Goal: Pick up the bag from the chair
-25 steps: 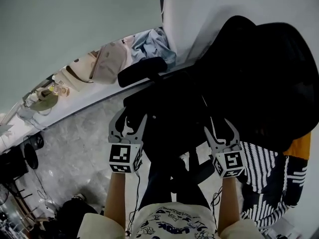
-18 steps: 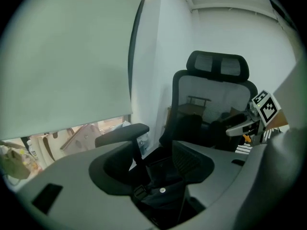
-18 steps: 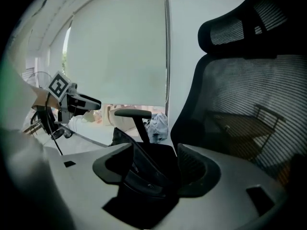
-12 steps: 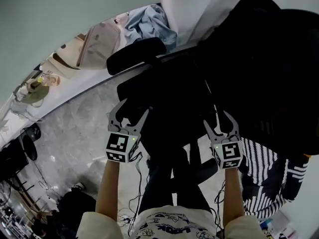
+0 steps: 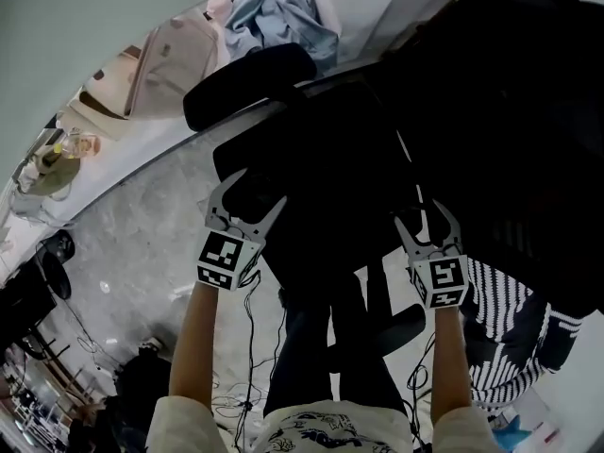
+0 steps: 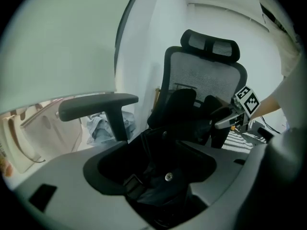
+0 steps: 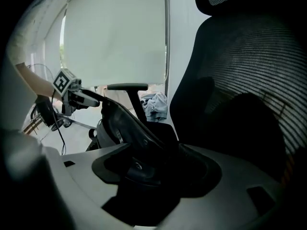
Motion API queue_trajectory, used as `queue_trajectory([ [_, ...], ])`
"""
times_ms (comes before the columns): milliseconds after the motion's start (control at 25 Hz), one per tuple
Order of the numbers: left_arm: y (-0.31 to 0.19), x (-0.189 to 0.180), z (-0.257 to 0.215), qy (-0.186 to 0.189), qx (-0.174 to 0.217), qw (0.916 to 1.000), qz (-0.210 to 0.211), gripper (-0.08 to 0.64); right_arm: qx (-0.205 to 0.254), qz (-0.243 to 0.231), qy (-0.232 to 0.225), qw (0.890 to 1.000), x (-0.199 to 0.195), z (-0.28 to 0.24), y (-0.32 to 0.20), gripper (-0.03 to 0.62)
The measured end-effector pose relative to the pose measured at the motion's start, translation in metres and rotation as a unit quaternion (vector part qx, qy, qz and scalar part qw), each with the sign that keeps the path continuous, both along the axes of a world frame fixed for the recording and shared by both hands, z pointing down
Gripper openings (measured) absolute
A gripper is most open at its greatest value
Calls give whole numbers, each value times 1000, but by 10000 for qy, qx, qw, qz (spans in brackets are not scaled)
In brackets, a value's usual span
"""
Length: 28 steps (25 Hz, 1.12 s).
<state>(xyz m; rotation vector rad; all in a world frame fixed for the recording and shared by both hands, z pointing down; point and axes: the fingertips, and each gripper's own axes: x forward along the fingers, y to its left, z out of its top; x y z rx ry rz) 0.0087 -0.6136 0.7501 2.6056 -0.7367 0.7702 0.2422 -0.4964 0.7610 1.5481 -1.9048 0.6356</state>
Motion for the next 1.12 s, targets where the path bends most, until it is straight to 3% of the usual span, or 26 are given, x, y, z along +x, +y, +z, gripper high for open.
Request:
queue_trajectory([
  [280, -2, 11, 25, 166, -103, 9972, 720, 305, -134, -96, -97, 9998, 2, 29, -4, 297],
  [680, -7, 32, 49, 249, -307, 9890, 1422, 304, -47, -166, -523, 9985, -2, 43, -12, 240],
  [720, -6, 33, 52, 217, -297, 9885, 1466, 290, -30, -188, -590, 9981, -4, 44, -12, 225],
  [800, -6, 35, 55, 193, -276, 9881, 1502, 182, -4, -211, -673, 9975, -6, 45, -12, 205],
  [1120, 3, 35, 54, 323, -386, 9872, 1515, 85, 88, -196, -636, 9977, -5, 42, -9, 135],
])
